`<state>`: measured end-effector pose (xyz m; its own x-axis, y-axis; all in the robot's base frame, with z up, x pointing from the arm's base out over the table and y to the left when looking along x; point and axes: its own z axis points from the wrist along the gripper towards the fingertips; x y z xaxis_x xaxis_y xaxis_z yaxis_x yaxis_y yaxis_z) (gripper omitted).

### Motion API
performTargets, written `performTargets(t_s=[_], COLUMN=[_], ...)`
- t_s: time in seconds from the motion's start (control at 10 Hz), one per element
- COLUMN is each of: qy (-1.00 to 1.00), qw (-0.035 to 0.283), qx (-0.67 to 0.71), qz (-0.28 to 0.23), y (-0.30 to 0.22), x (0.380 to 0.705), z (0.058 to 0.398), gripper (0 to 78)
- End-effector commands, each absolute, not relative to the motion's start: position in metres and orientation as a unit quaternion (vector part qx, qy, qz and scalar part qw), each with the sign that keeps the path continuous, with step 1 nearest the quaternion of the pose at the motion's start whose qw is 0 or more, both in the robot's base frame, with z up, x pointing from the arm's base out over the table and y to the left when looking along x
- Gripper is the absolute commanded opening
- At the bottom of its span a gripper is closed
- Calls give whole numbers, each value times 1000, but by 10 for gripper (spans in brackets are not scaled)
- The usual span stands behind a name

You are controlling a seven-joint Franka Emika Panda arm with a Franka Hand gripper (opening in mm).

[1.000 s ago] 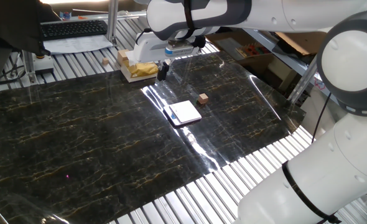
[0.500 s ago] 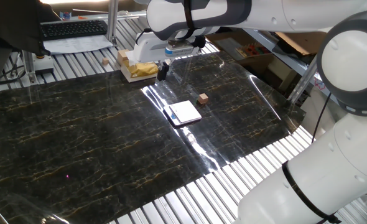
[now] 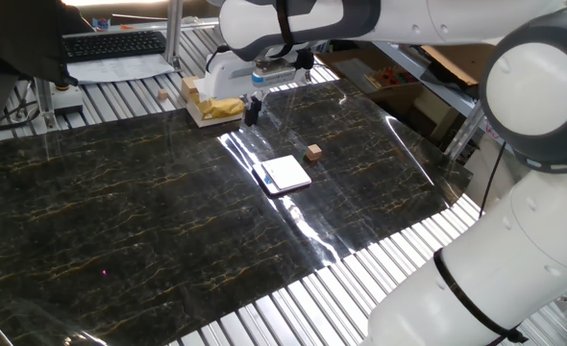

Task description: Place the block on the scale

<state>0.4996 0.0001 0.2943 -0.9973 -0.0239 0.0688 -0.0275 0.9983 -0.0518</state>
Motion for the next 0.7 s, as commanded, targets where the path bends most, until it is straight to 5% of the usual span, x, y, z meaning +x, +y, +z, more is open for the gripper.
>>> performTargets(t_s=[0.1, 0.7], qy=[-999, -999], qw=[34, 35], qx=[13, 12], qz=[25, -5], y=[-2, -29], x=[502, 516], z=[294, 273], gripper=[0, 0])
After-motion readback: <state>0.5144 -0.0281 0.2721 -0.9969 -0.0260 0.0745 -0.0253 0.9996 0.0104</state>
